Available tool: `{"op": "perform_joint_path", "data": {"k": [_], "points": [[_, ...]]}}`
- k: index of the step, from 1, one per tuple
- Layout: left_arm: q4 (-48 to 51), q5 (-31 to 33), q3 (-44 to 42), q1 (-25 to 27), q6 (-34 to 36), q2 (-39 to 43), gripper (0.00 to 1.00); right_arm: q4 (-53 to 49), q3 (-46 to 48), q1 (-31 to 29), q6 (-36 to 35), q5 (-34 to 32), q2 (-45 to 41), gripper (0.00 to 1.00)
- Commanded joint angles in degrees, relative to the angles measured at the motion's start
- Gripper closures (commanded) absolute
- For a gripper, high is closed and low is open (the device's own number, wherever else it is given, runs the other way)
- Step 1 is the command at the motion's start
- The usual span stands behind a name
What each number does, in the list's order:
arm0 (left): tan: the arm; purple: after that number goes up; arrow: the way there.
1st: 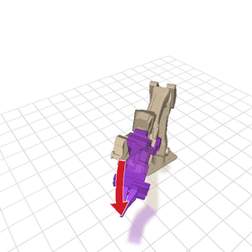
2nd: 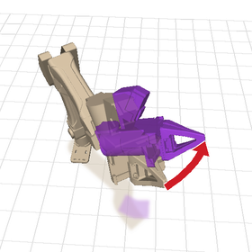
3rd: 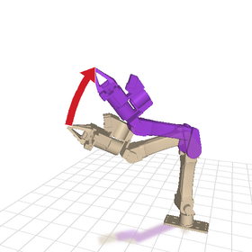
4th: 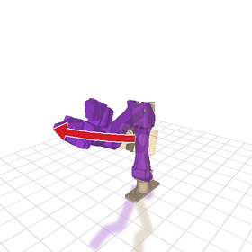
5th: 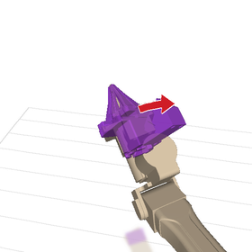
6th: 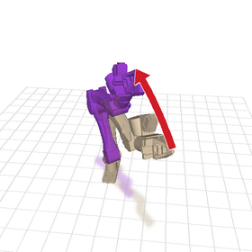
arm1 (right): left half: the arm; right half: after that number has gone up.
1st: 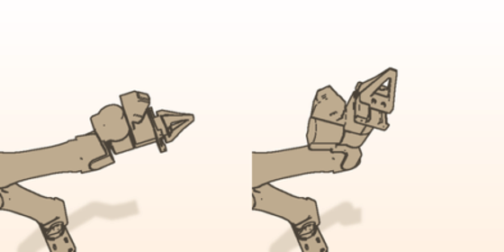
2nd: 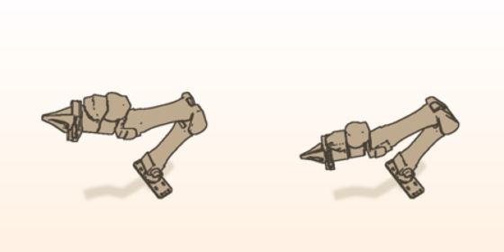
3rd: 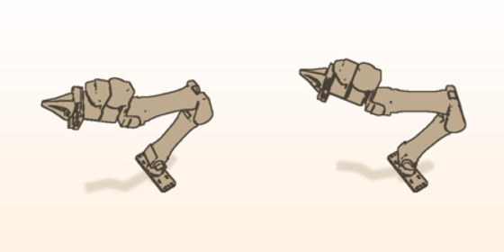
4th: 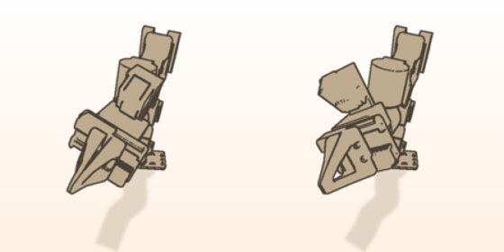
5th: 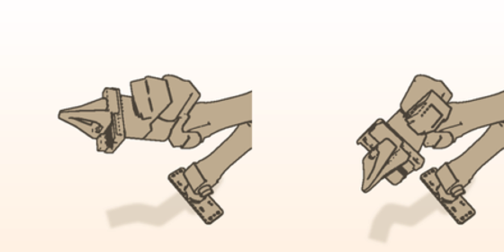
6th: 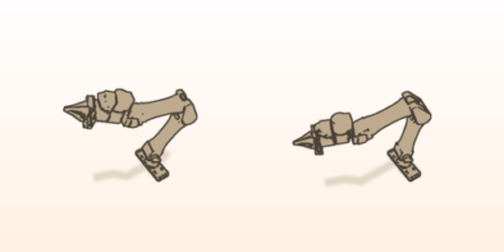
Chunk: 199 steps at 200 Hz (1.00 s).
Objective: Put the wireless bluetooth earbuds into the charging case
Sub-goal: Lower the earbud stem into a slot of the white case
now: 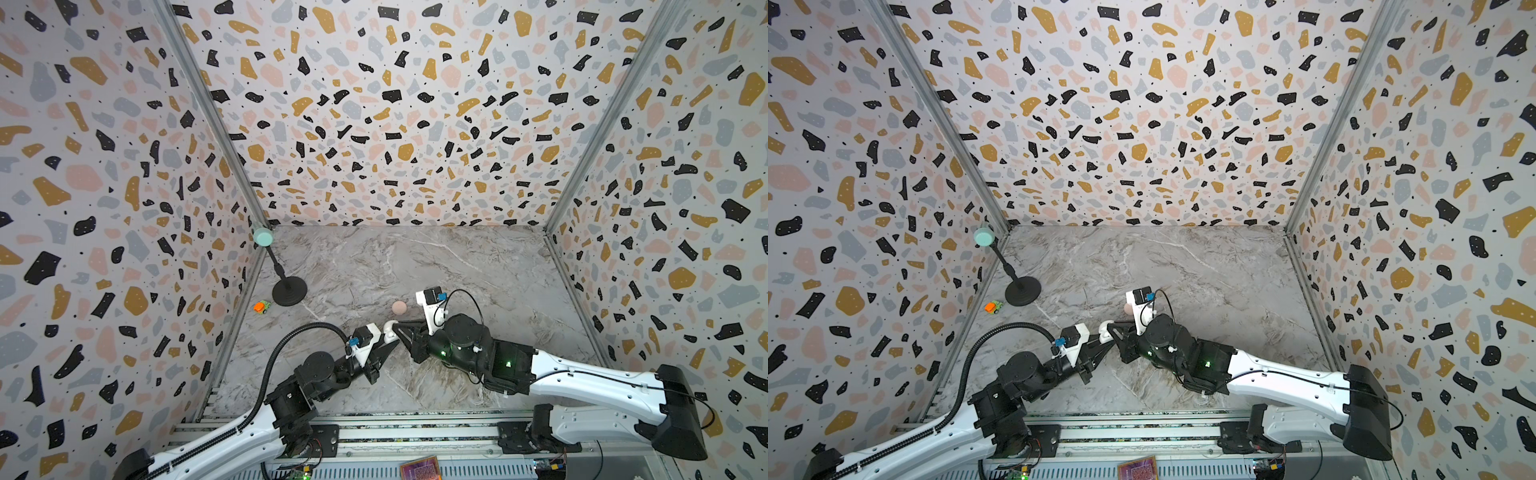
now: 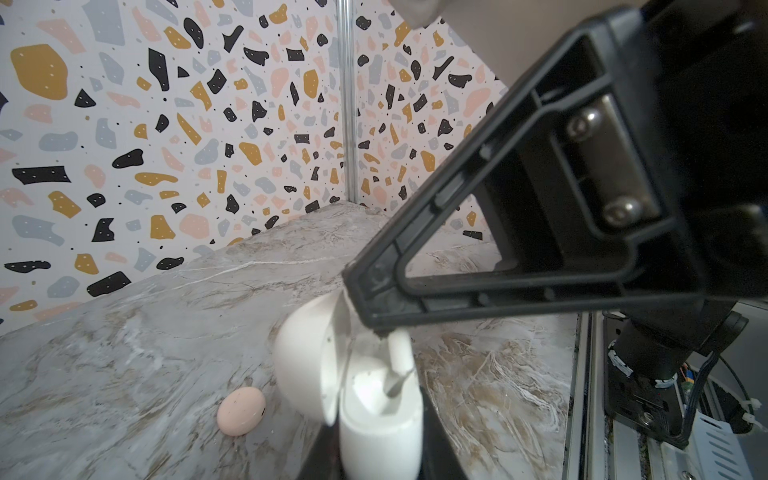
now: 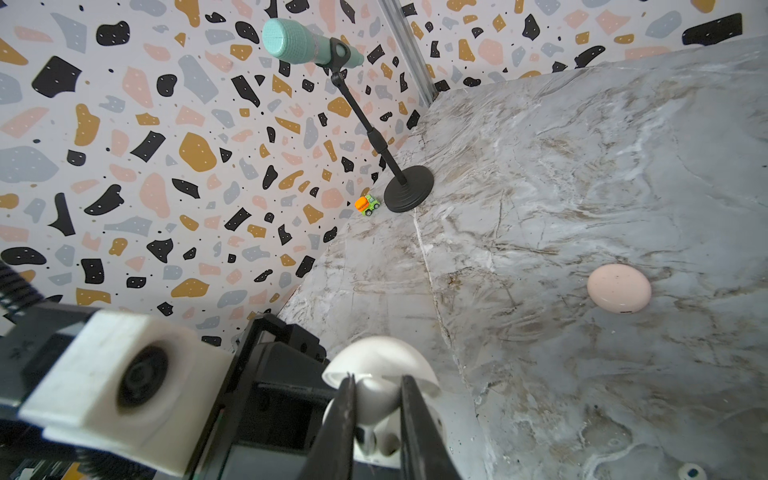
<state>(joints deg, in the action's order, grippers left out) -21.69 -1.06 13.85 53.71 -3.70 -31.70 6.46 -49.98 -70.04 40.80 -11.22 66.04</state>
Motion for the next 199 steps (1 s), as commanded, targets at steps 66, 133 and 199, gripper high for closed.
{"op": "perform_joint_path", "data": {"k": [66, 133, 199], "points": [[-3.1, -0.5, -0.5, -0.3, 0.3, 1.5, 1.00, -0.6, 0.8, -0.4, -1.4, -2.7, -0.2, 0.82], [-3.2, -0.2, -0.6, -0.3, 0.2, 1.8, 1.00, 0.4, 1.5, -1.5, -2.1, -2.6, -0.2, 0.82], [-3.1, -0.2, -0.7, -0.3, 0.4, 1.8, 1.00, -0.3, 1.3, -1.7, -1.8, -3.3, -0.7, 0.74]]}}
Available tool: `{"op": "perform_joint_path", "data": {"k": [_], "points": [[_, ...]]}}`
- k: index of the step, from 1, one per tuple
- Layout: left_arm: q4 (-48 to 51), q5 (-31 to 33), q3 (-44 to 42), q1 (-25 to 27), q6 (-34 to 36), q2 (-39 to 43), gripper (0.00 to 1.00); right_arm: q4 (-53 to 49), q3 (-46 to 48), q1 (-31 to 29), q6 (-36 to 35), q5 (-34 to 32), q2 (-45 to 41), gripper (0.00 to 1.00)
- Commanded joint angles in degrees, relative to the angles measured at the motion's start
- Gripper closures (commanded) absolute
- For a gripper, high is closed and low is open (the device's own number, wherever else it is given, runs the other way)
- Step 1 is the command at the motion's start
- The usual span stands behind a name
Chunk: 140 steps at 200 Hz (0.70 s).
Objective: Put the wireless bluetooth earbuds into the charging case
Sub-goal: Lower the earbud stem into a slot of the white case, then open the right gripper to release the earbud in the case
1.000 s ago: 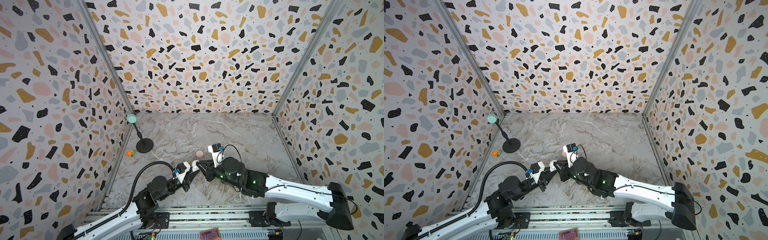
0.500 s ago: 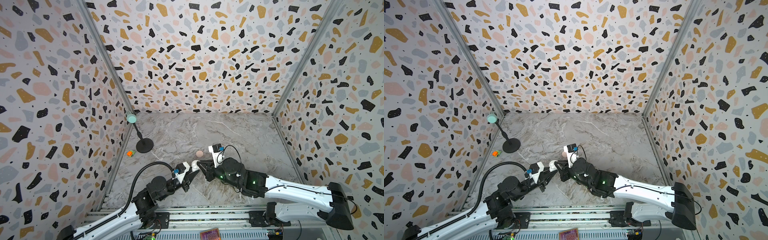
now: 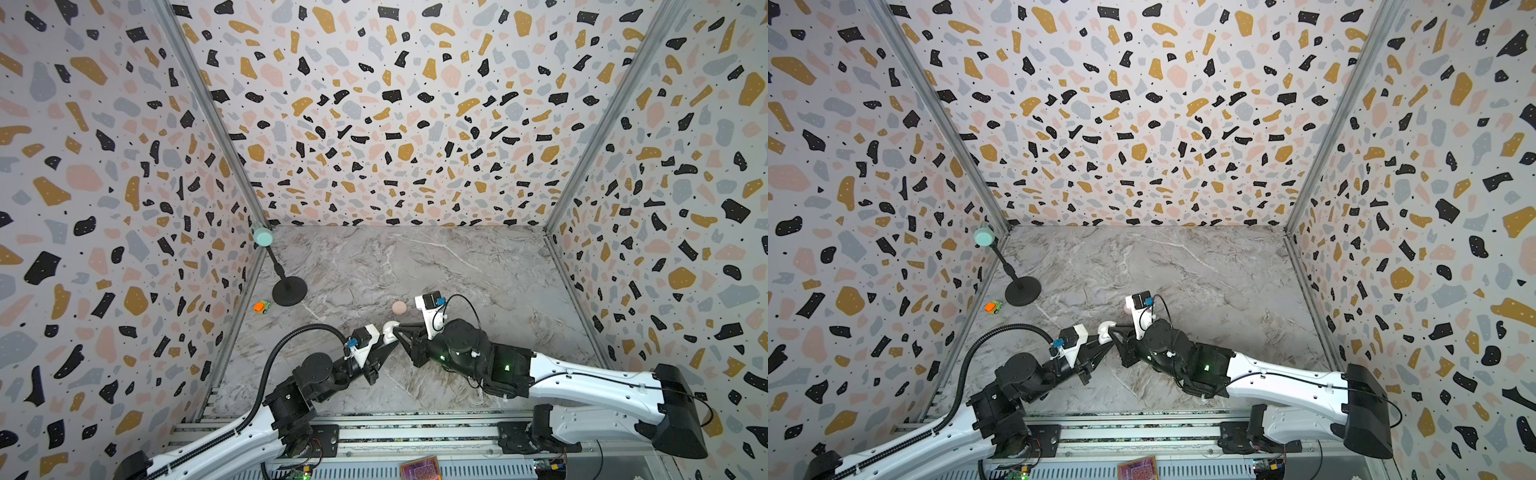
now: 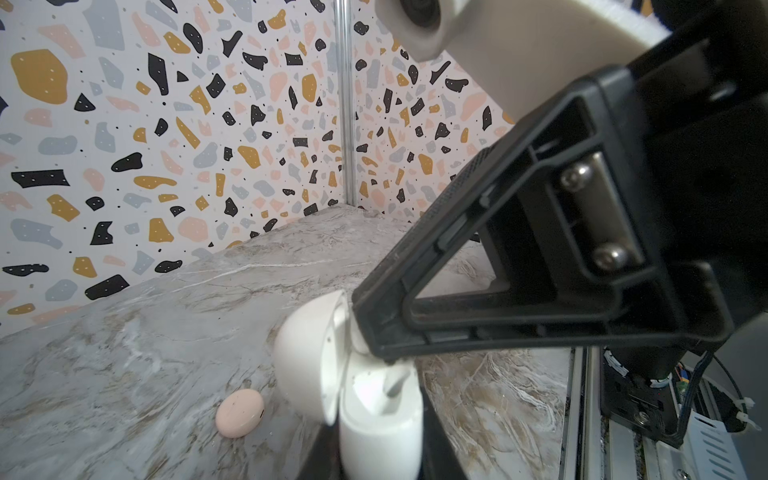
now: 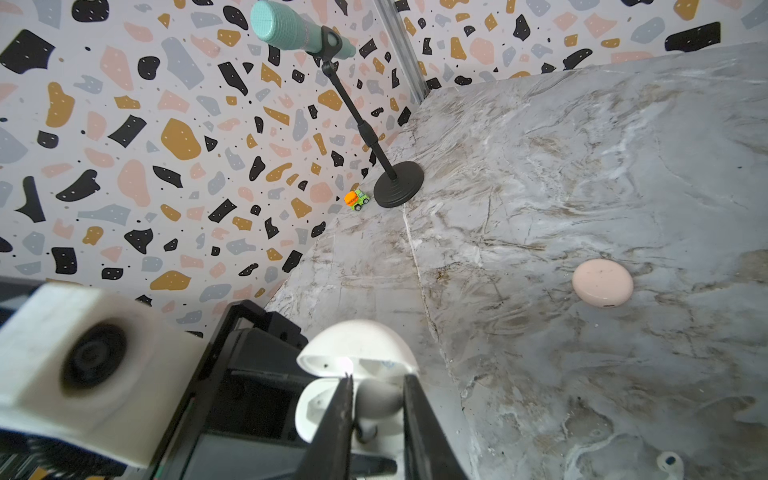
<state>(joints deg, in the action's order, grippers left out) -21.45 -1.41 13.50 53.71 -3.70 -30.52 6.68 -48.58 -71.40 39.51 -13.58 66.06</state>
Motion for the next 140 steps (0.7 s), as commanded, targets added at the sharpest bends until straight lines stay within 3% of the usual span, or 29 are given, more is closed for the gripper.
{"op": "perform_joint_path", "data": {"k": [1, 81, 140], "points": [[-3.4, 0.2, -0.3, -0.3, 0.4, 0.6, 1.00, -0.6, -0.1, -0.3, -0.5, -1.0, -0.7, 0.74], [-2.7, -0.4, -0.4, -0.3, 2.5, 1.1, 1.00, -3.5, -1.9, -0.4, -0.7, -3.8, -3.8, 0.64], [-1.7, -2.0, -0.5, -0.3, 5.7, 1.9, 1.00, -8.2, -3.8, -0.3, -2.5, -7.7, -8.5, 0.41]]}}
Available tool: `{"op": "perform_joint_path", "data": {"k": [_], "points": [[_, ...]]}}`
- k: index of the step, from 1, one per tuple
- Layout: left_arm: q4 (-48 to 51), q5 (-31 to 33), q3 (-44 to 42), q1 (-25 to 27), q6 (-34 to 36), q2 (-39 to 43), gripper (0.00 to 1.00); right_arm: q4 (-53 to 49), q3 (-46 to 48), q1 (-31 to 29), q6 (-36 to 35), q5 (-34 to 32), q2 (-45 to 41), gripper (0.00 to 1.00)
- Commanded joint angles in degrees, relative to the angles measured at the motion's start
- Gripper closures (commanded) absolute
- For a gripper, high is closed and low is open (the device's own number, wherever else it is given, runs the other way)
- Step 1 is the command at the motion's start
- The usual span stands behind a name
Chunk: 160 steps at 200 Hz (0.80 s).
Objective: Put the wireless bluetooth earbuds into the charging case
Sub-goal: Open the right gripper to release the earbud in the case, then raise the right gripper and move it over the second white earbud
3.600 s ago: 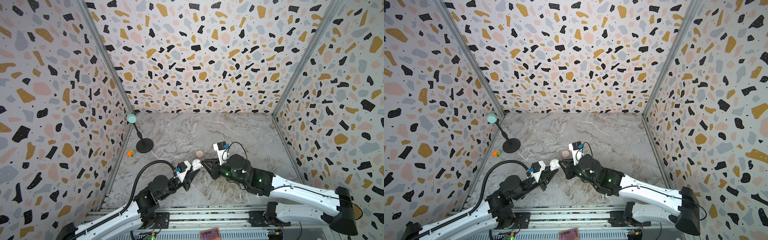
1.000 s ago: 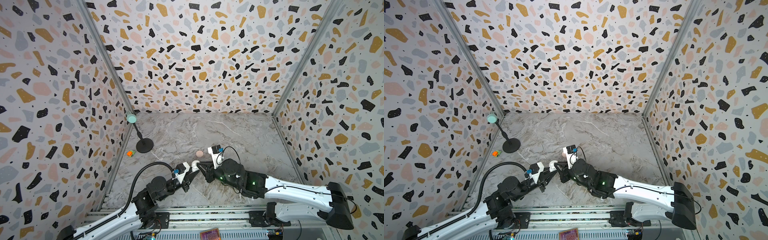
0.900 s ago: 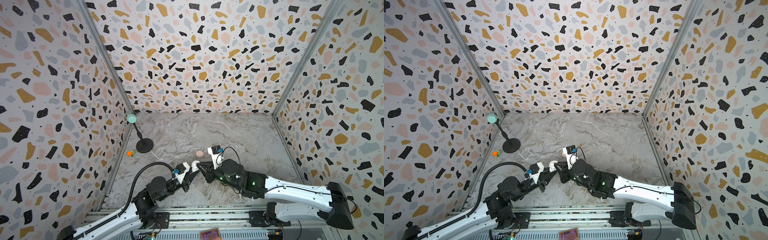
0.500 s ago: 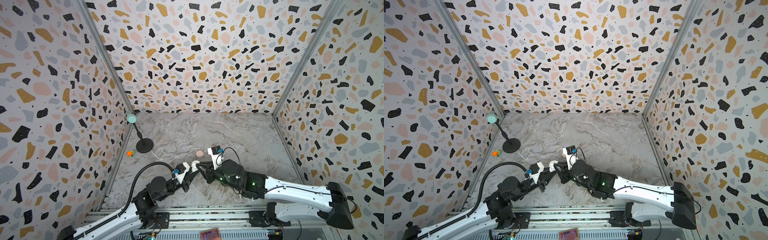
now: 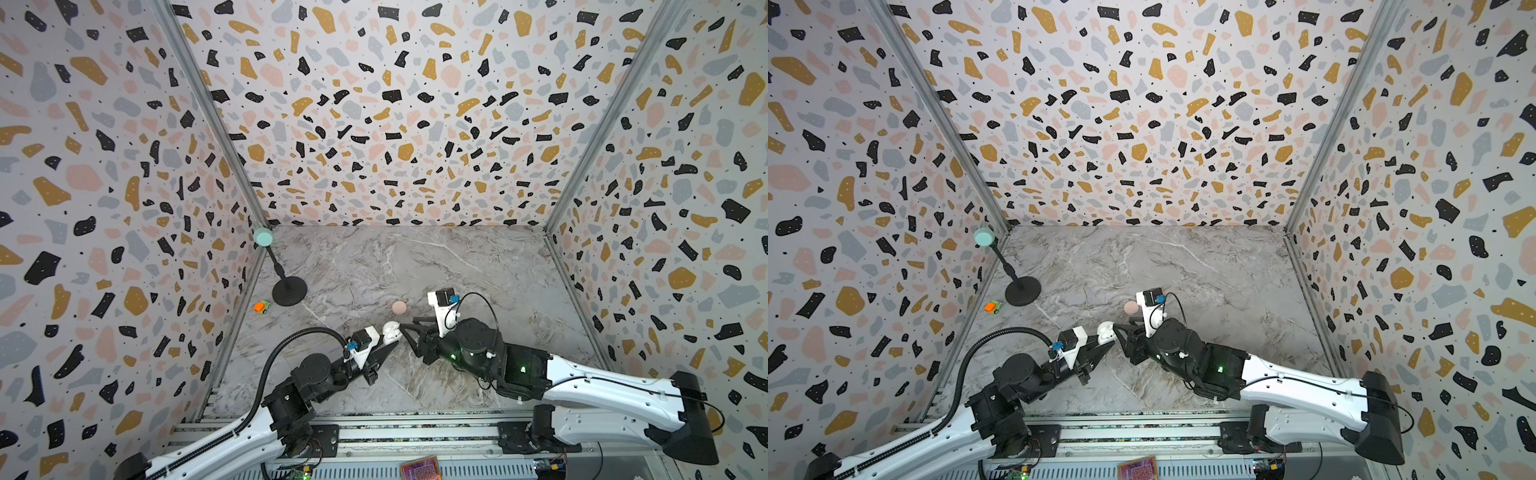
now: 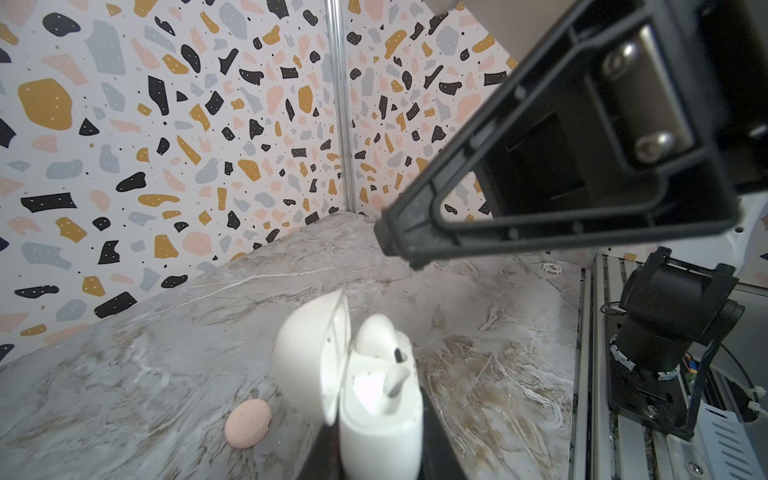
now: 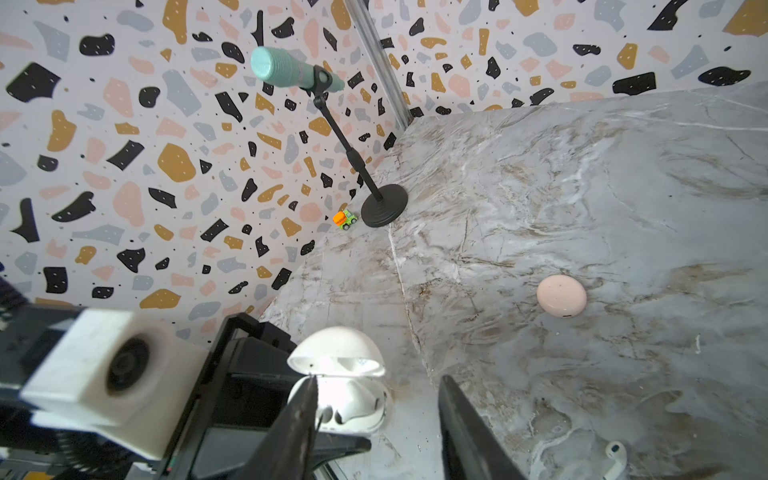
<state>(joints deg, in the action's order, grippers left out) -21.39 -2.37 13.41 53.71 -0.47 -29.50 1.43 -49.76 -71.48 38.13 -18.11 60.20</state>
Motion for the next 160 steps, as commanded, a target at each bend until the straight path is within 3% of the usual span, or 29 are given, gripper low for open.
{"op": "perform_joint_path", "data": {"k": [1, 44, 77, 120, 160], "points": [[-1.7, -1.0, -0.4, -0.3, 2.5, 0.9, 1.00, -3.1, -2.6, -0.2, -1.1, -3.2, -2.7, 0.40], [-0.9, -1.1, 0.0, -0.3, 6.0, 0.9, 1.00, -6.2, -1.3, 0.3, 1.1, -4.6, -4.2, 0.16], [5.0, -6.3, 5.2, -0.3, 11.9, -2.3, 1.00, -9.4, -1.0, 0.7, 3.5, -4.5, -5.0, 0.03], [12.0, -8.3, 8.4, -0.1, 13.0, -2.8, 1.00, -15.6, 0.0, 1.5, 8.2, -4.9, -4.7, 0.01], [7.4, -7.2, 3.8, 0.1, 10.3, 1.7, 1.00, -18.7, 3.0, 1.8, 15.6, -4.4, -5.8, 0.01]]}}
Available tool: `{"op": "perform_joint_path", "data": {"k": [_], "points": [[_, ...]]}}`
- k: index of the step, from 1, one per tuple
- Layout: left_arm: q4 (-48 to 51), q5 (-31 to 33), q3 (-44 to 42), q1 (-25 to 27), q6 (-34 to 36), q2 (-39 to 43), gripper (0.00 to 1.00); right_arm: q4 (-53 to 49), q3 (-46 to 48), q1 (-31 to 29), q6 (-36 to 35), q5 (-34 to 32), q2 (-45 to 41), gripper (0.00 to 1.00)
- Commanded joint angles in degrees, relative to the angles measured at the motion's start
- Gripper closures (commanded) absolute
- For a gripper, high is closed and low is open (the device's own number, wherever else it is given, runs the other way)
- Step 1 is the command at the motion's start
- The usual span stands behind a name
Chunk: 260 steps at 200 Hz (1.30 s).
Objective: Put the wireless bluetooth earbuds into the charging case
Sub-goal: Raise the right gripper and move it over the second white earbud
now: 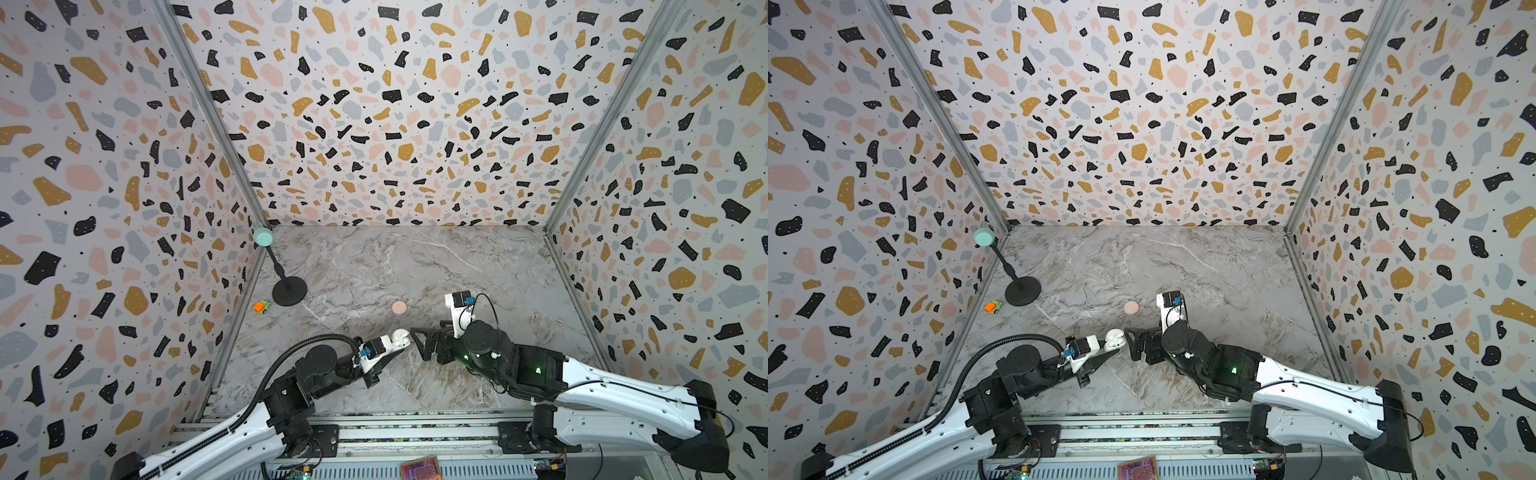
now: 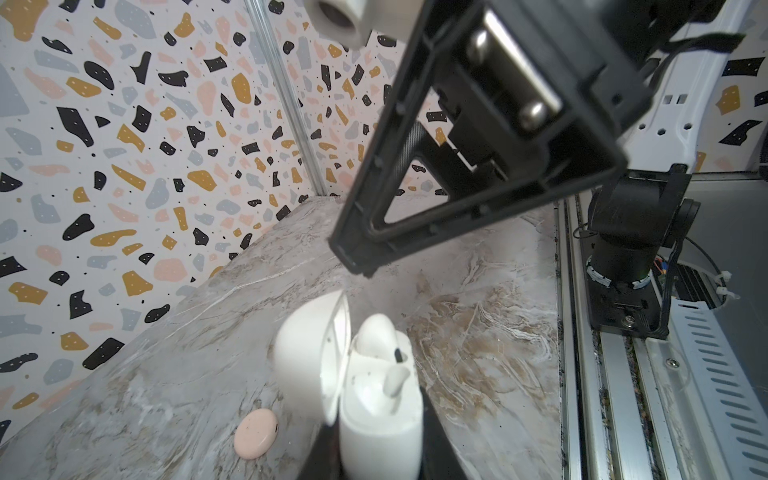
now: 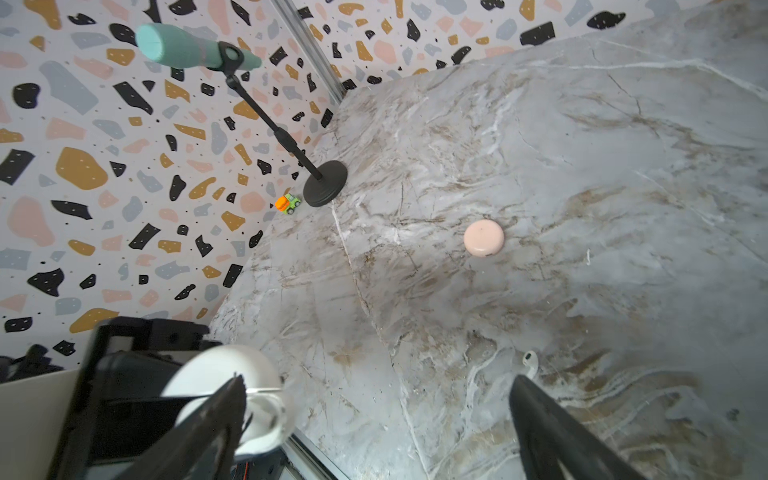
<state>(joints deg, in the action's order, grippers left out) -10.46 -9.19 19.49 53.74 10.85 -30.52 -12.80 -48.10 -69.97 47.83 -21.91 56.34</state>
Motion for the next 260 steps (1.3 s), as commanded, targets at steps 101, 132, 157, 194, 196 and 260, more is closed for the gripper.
{"op": "perform_joint_path", "data": {"k": [101, 132, 157, 194, 196, 260], "points": [[-5.0, 4.6, -5.4, 3.5, -1.2, 10.2, 1.00, -6.6, 9.2, 3.8, 17.5, 5.4, 0.5, 0.10], [-4.3, 4.1, -5.4, 3.9, 0.1, 9.9, 1.00, -3.5, 9.0, 8.7, 12.4, 12.3, 5.3, 0.19], [-2.1, 4.0, -5.3, 3.9, 1.6, 9.3, 1.00, -3.1, 8.3, 13.8, 8.2, 17.3, 8.9, 0.27], [-3.0, 2.4, -5.9, 3.9, 2.4, 7.3, 1.00, -0.1, 7.9, 20.0, 3.7, 22.0, 12.6, 0.41], [-3.1, 2.3, -5.9, 3.9, 2.5, 7.2, 1.00, 0.1, 7.8, 20.1, 3.6, 22.2, 12.8, 0.42], [-3.5, 2.8, -6.7, 3.9, 4.0, 7.0, 1.00, 2.0, 1.6, 20.7, 1.6, 24.4, 25.1, 0.54]]}}
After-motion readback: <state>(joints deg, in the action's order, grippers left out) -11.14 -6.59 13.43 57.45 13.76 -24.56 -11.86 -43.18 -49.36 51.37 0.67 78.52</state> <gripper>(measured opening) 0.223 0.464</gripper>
